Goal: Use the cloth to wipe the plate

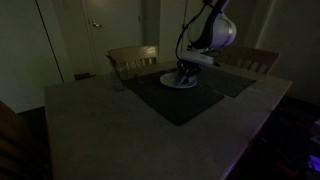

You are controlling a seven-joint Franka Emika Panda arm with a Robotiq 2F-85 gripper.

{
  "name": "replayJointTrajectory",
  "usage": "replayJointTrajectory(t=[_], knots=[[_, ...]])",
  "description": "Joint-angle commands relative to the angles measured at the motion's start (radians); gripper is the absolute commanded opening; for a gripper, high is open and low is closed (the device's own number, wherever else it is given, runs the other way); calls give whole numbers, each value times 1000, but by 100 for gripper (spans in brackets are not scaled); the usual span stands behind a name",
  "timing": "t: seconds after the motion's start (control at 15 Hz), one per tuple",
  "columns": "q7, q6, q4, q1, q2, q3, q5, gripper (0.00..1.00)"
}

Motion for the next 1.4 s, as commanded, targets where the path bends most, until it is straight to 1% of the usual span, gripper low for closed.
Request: replayJointTrajectory(t=[0.0,0.13,0.2,0.4,0.53,0.6,0.73,1.0,1.13,1.33], knots=[[-54,-151,-22,-125,-77,164,107,2],[-80,-200,-10,-161,-84,224,172,2],[-96,-203,-5,-169,-82,246,199,2],[-155,-149,4,-172,-63,288,258,2],[-191,-93,5,-155,-50,292,260,2],[-198,-60,6,-142,-45,285,246,2],[-216,-5,14,-138,-31,285,242,2],[-225,68,27,-127,-5,260,210,2],[-231,77,20,-109,-7,227,183,2],[-222,94,0,-73,-26,154,134,2]])
